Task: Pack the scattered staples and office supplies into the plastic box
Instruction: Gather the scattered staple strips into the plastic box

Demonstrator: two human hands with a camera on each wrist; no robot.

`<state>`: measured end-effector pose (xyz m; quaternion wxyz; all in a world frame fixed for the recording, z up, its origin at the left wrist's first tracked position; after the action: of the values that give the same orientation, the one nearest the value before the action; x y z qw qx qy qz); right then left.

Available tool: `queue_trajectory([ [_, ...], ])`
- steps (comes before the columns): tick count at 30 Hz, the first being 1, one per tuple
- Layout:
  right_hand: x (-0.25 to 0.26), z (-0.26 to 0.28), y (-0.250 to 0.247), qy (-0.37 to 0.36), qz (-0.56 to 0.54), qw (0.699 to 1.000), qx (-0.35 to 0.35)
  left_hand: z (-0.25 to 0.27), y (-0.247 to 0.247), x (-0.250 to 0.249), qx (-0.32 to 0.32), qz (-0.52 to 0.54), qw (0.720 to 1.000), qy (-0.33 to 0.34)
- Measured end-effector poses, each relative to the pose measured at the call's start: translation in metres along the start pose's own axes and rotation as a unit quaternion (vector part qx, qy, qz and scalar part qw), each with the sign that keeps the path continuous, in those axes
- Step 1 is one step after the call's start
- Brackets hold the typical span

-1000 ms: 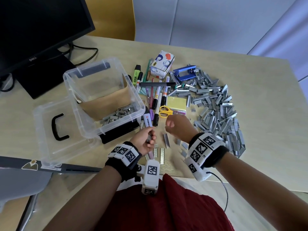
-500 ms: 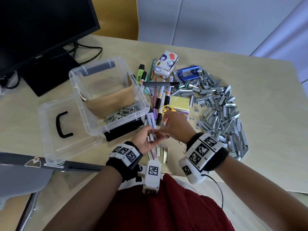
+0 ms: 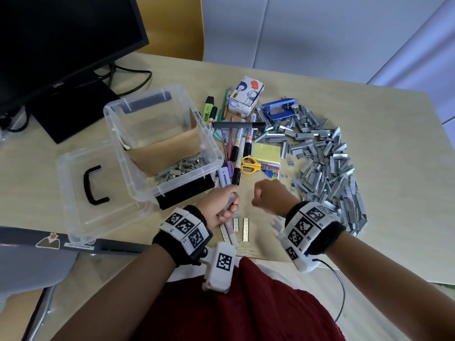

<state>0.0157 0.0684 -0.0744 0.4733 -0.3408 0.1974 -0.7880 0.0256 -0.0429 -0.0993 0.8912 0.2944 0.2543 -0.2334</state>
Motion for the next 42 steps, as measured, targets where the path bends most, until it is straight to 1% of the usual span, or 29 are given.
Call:
queue_trajectory([
  [3, 0.0, -0.001, 0.03, 0.023, 0.069, 0.994, 0.078, 0.013, 0.017, -0.03, 0.011, -0.133, 0.991, 0.022],
  [6, 0.003, -0.001, 0.047, 0.036, 0.108, 0.987, 0.11, 0.027, 0.036, -0.056, 0.03, -0.211, 0.976, 0.04],
  [8, 0.003, -0.003, 0.051, 0.046, 0.109, 0.986, 0.113, 0.037, 0.043, -0.07, 0.033, -0.241, 0.968, 0.054],
  [10, 0.003, -0.005, 0.05, 0.047, 0.095, 0.989, 0.098, 0.05, 0.048, -0.088, 0.03, -0.273, 0.958, 0.086],
  [12, 0.004, -0.006, 0.044, 0.041, 0.093, 0.992, 0.068, 0.067, 0.049, -0.114, 0.002, -0.307, 0.944, 0.121],
  [13, 0.004, -0.006, 0.041, 0.038, 0.089, 0.994, 0.054, 0.076, 0.045, -0.129, -0.031, -0.334, 0.932, 0.138],
  [15, 0.001, -0.007, 0.037, 0.036, 0.061, 0.997, 0.041, 0.094, 0.03, -0.159, -0.123, -0.396, 0.896, 0.16],
  [16, -0.001, -0.007, 0.035, 0.032, 0.032, 0.998, 0.039, 0.101, 0.019, -0.172, -0.166, -0.432, 0.872, 0.158],
  [17, -0.002, -0.008, 0.033, 0.022, 0.001, 0.999, 0.034, 0.106, 0.008, -0.183, -0.205, -0.48, 0.841, 0.141],
  [18, -0.002, -0.008, 0.03, 0.006, -0.025, 0.999, 0.028, 0.107, -0.004, -0.19, -0.234, -0.539, 0.802, 0.103],
  [19, 0.0, -0.009, 0.027, -0.009, -0.041, 0.999, 0.022, 0.104, -0.015, -0.194, -0.247, -0.595, 0.763, 0.053],
  [21, 0.002, -0.008, 0.02, -0.029, -0.065, 0.997, 0.011, 0.093, -0.032, -0.189, -0.231, -0.679, 0.696, -0.033],
  [23, 0.005, -0.007, 0.014, -0.042, -0.088, 0.995, -0.004, 0.086, -0.045, -0.18, -0.221, -0.72, 0.652, -0.086],
  [24, 0.006, -0.007, 0.011, -0.047, -0.108, 0.993, -0.009, 0.084, -0.05, -0.176, -0.221, -0.727, 0.642, -0.104],
  [25, 0.007, -0.007, 0.01, -0.055, -0.132, 0.99, -0.008, 0.081, -0.055, -0.172, -0.219, -0.726, 0.642, -0.116],
  [27, 0.01, -0.007, 0.011, -0.078, -0.197, 0.977, 0.008, 0.079, -0.059, -0.158, -0.202, -0.71, 0.657, -0.151],
  [28, 0.011, -0.008, 0.011, -0.087, -0.223, 0.971, 0.015, 0.076, -0.059, -0.154, -0.192, -0.708, 0.661, -0.158],
  [30, 0.012, -0.01, 0.011, -0.089, -0.236, 0.968, 0.02, 0.074, -0.058, -0.15, -0.184, -0.717, 0.653, -0.159],
  [32, 0.012, -0.013, 0.013, -0.077, -0.227, 0.971, 0.027, 0.074, -0.06, -0.153, -0.2, -0.708, 0.663, -0.141],
  [34, 0.011, -0.013, 0.013, -0.066, -0.216, 0.974, 0.03, 0.079, -0.058, -0.16, -0.229, -0.696, 0.672, -0.111],
  [35, 0.013, -0.012, 0.014, -0.067, -0.206, 0.976, 0.03, 0.082, -0.053, -0.166, -0.25, -0.695, 0.67, -0.081],
  [36, 0.015, -0.011, 0.017, -0.07, -0.182, 0.98, 0.036, 0.087, -0.046, -0.172, -0.271, -0.692, 0.667, -0.052],
  [38, 0.02, -0.01, 0.028, -0.071, -0.086, 0.991, 0.068, 0.098, -0.028, -0.181, -0.296, -0.679, 0.672, 0.023],
  [40, 0.02, -0.011, 0.045, -0.066, 0.009, 0.993, 0.103, 0.105, -0.008, -0.181, -0.287, -0.658, 0.69, 0.091],
  [42, 0.018, -0.014, 0.056, -0.061, 0.044, 0.991, 0.115, 0.105, 0.011, -0.173, -0.248, -0.643, 0.712, 0.133],
])
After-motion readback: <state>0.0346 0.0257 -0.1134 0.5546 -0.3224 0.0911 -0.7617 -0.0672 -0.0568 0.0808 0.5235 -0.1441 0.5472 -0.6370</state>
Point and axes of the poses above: each hand's wrist, its own z-axis away from the middle knuckle, its own y-axis out of the palm, x = y × z, the point moved 10 cm from there along -z, towards the middle knuckle, and after that the axes turned 14 degrees about x, right-handed, at the moved point
